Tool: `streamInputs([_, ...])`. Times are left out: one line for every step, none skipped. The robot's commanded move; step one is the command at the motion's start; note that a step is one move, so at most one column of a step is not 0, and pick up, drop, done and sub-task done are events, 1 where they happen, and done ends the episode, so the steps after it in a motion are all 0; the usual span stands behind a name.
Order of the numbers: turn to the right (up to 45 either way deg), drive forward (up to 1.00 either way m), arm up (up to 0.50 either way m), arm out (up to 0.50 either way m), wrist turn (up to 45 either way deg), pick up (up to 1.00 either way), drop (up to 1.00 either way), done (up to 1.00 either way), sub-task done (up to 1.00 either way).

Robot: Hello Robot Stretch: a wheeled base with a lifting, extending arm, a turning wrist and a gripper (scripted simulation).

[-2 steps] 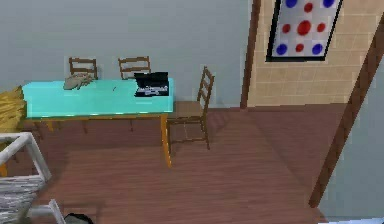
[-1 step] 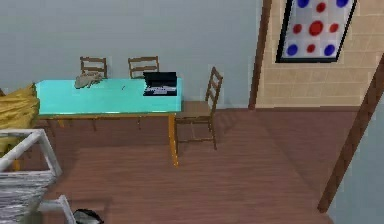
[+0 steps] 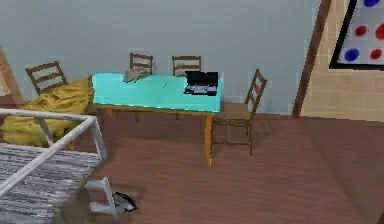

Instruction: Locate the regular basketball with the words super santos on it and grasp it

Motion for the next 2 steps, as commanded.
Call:
streamInputs([0.0,0.75,0.0,0.0,0.0,0.0,0.0,0.0,0.0])
streamInputs([45.0,0.0,0.0,0.0,0.0,0.0,0.0,0.0,0.0])
